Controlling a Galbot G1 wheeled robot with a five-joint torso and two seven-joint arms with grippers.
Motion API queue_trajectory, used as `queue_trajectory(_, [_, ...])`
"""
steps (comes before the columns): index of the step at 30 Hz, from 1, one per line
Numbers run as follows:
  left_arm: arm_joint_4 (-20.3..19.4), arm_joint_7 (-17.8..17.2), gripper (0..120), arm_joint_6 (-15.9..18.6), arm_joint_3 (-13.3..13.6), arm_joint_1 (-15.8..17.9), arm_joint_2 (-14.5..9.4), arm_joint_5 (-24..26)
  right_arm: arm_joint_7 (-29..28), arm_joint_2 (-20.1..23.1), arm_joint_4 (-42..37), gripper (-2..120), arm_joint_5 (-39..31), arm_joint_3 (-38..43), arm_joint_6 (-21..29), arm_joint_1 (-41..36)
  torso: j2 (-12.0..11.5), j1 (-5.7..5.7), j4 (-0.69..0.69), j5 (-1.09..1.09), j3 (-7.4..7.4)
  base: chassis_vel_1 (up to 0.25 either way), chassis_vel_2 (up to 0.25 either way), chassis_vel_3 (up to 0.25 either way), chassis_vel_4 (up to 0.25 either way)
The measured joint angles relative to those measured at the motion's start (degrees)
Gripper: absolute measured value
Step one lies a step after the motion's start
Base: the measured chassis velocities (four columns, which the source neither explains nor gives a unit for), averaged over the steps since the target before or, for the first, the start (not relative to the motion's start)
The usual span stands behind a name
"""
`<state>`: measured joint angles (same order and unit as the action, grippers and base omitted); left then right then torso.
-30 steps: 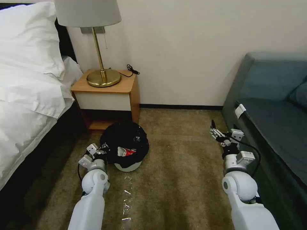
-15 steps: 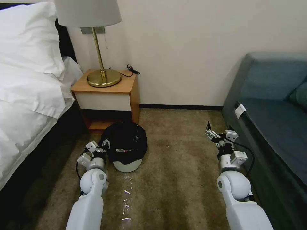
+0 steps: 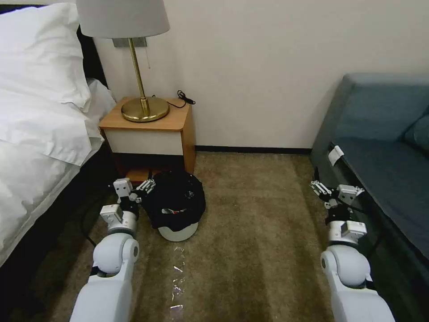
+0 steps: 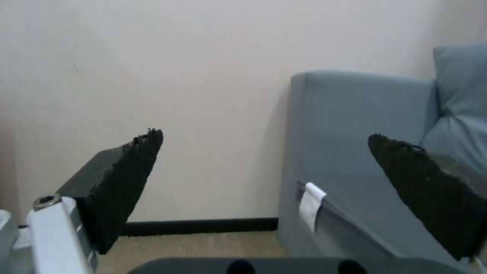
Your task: Pick up the trash bin, then pick up the garbage on the floor and place it into the trash bin.
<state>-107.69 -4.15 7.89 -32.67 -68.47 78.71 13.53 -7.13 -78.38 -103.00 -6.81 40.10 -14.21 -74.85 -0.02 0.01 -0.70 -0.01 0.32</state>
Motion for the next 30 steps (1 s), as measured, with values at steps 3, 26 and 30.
queue_trajectory(3, [-0.68, 0.90, 99, 0.14, -0.23, -1.25, -1.58, -0.23, 0.66, -0.19, 0.18, 100, 0.75, 0.97, -1.22, -1.39, 0.00, 0.00, 0.00, 0.00, 0.00, 0.000, 0.000, 0.000, 0.000])
queue_trajectory(26, [-1.02, 4.21, 98, 0.44, 0.73, -4.92, -4.77, 1.74, 3.98, -0.73, 3.03, 100, 3.45, 3.28, -3.35, -3.31, 0.00, 0.00, 0.01, 0.00, 0.00, 0.000, 0.000, 0.000, 0.000])
queue_trajectory(30, [-1.02, 4.21, 98, 0.44, 0.73, -4.89, -4.77, 1.73, 4.02, -0.74, 3.03, 100, 3.47, 3.29, -3.35, -3.33, 0.00, 0.00, 0.01, 0.00, 0.00, 0.000, 0.000, 0.000, 0.000])
